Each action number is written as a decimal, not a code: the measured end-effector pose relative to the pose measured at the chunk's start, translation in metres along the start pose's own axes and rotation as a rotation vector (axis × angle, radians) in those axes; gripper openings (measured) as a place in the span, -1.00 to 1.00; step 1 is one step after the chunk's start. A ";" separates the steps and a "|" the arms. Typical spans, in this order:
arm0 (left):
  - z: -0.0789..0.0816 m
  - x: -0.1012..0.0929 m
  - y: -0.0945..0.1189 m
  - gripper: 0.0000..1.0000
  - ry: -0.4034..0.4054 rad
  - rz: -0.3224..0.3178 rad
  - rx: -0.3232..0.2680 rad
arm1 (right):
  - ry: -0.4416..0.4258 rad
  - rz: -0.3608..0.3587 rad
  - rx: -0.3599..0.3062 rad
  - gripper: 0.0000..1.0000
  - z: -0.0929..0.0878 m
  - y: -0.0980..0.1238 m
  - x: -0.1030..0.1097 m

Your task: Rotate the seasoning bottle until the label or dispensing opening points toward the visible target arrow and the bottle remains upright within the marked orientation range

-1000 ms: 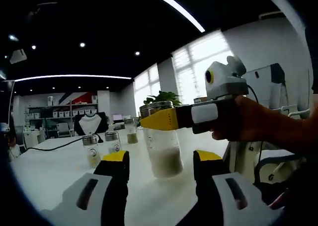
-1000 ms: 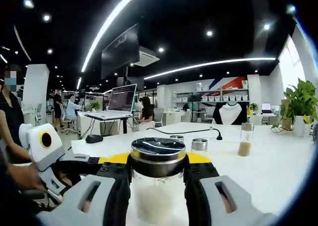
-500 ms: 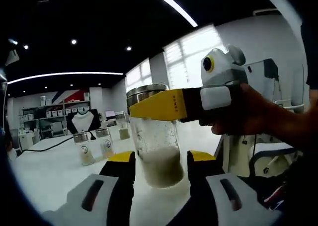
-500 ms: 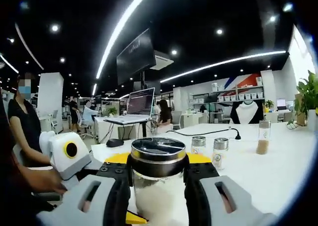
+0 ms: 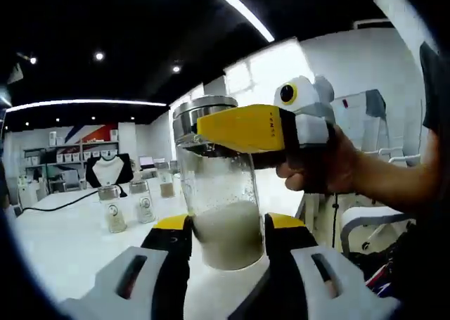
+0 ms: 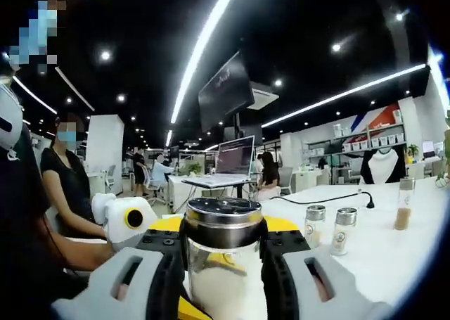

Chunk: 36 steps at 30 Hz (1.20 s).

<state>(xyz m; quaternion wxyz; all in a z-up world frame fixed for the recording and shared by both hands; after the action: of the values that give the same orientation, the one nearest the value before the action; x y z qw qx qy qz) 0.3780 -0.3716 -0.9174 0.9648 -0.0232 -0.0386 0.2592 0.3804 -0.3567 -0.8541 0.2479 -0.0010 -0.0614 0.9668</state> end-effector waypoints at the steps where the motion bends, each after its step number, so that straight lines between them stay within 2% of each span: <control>1: 0.002 0.001 0.001 -0.16 0.017 -0.006 -0.015 | 0.007 0.006 -0.003 -0.23 0.000 0.000 0.002; 2: 0.005 0.001 0.003 -0.17 0.033 -0.005 -0.041 | 0.024 0.017 -0.008 -0.23 0.000 0.000 0.005; 4: 0.004 0.001 0.004 -0.18 0.032 0.002 -0.030 | 0.024 0.023 -0.011 -0.22 0.000 0.000 0.006; 7: -0.001 0.002 0.004 -0.19 0.008 0.040 0.023 | 0.018 0.012 0.023 -0.22 -0.005 -0.001 0.004; 10: -0.005 0.006 0.003 -0.20 -0.047 0.111 0.059 | 0.055 -0.016 0.032 -0.21 -0.008 -0.002 0.004; 14: -0.004 0.007 0.002 -0.20 -0.020 0.159 0.042 | 0.076 -0.092 0.022 -0.20 -0.007 -0.006 0.002; 20: -0.003 0.013 0.005 -0.21 -0.030 0.246 0.043 | 0.134 -0.239 0.012 -0.17 -0.010 -0.017 -0.003; 25: -0.005 0.019 0.008 -0.21 -0.018 0.318 0.045 | 0.154 -0.353 0.041 -0.14 -0.019 -0.024 -0.009; 26: -0.005 0.020 0.008 -0.21 -0.013 0.322 0.049 | 0.146 -0.369 0.045 -0.15 -0.020 -0.024 -0.011; 29: -0.007 0.022 0.008 -0.20 0.006 0.325 0.042 | 0.145 -0.360 0.042 -0.18 -0.020 -0.025 -0.009; 30: -0.007 0.022 0.004 -0.20 0.009 0.287 0.036 | 0.170 -0.367 0.041 -0.18 -0.018 -0.023 -0.011; 31: -0.007 0.022 0.005 -0.20 0.025 0.282 0.037 | 0.162 -0.361 0.042 -0.18 -0.019 -0.023 -0.011; 32: -0.006 0.022 0.006 -0.19 0.017 0.287 0.032 | 0.149 -0.332 0.022 -0.19 -0.017 -0.023 -0.010; 33: -0.005 0.022 0.004 -0.19 -0.019 0.263 0.030 | 0.143 -0.333 0.025 -0.19 -0.016 -0.021 -0.013; 34: -0.005 0.023 0.004 -0.19 -0.022 0.251 0.036 | 0.135 -0.323 0.031 -0.19 -0.017 -0.020 -0.013; 36: -0.004 0.020 0.004 -0.19 -0.017 0.209 0.027 | 0.123 -0.256 0.030 -0.19 -0.016 -0.020 -0.010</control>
<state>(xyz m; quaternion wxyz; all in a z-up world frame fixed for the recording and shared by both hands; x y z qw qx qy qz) 0.3936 -0.3579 -0.9205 0.9323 -0.0118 -0.0405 0.3591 0.3991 -0.3415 -0.8680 0.3725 -0.0486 -0.0315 0.9262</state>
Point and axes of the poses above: the point that each gripper's makers call its tool centre point, and the gripper's own axes: y roughly backward along the fingers, x roughly to its left, z roughly out of its top, the point moved 1 cm from there along y, roughly backward along the fingers, and after that the axes turned 8 degrees about -z, right-handed, at the moved point
